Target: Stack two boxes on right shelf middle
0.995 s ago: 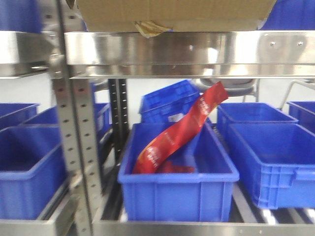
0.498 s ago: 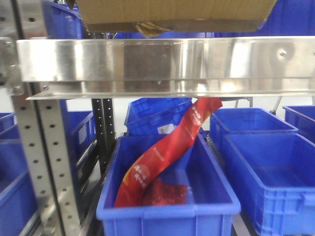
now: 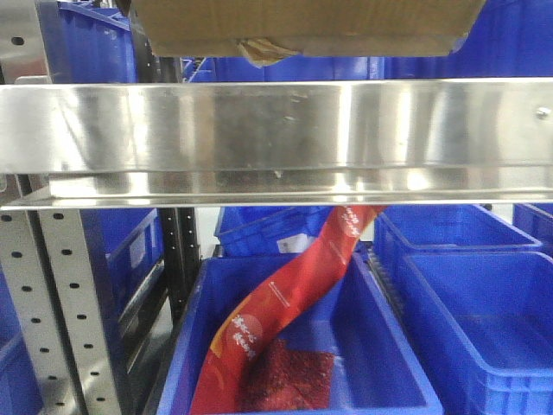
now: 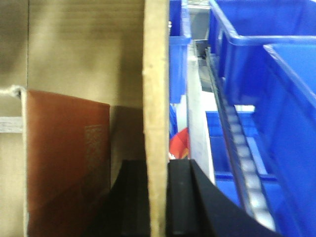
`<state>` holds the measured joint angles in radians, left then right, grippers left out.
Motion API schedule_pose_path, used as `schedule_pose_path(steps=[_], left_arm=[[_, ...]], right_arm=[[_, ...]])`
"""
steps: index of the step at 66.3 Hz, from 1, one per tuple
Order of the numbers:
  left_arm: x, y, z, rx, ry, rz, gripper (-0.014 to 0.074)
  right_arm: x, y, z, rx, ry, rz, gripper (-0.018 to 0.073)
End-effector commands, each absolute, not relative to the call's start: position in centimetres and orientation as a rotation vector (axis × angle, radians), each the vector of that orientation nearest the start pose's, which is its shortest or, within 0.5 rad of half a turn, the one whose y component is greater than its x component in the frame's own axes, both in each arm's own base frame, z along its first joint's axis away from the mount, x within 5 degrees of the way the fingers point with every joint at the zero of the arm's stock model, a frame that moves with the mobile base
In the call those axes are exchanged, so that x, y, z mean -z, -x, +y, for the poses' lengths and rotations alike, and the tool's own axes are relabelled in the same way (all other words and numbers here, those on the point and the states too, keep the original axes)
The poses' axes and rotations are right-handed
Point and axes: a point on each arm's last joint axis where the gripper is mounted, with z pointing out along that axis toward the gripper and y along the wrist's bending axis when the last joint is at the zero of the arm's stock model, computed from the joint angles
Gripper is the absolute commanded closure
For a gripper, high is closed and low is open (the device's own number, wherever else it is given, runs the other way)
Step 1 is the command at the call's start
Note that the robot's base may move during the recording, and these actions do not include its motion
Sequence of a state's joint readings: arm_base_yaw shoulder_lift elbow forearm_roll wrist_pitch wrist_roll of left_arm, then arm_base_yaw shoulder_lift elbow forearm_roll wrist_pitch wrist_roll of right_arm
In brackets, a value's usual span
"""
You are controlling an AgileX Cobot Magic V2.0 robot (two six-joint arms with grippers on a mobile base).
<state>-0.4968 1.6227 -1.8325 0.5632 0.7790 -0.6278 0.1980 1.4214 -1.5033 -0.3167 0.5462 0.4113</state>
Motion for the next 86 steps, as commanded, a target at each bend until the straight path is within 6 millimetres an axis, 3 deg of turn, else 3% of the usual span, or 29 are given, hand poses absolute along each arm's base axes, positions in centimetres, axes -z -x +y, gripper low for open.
schedule_pose_path(steps=[1, 68, 86], left_arm=[[-48.0, -33.1, -14.5, 0.15, -0.042, 1.86, 0.0708], [-48.1, -33.2, -14.4, 0.116, -0.052, 1.847, 0.0708], [-46.9, -32.9, -13.3, -0.053, -0.054, 1.983, 0.0708]], right_arm=[[-45.3, -31.9, 4.8, -0.076, -0.034, 1.84, 0.0722], [-45.5, -31.9, 4.9, -0.084, -0.029, 1.819, 0.0722], [-43.6, -31.4, 4.6, -0.073, -0.106, 2.028, 0.0722]])
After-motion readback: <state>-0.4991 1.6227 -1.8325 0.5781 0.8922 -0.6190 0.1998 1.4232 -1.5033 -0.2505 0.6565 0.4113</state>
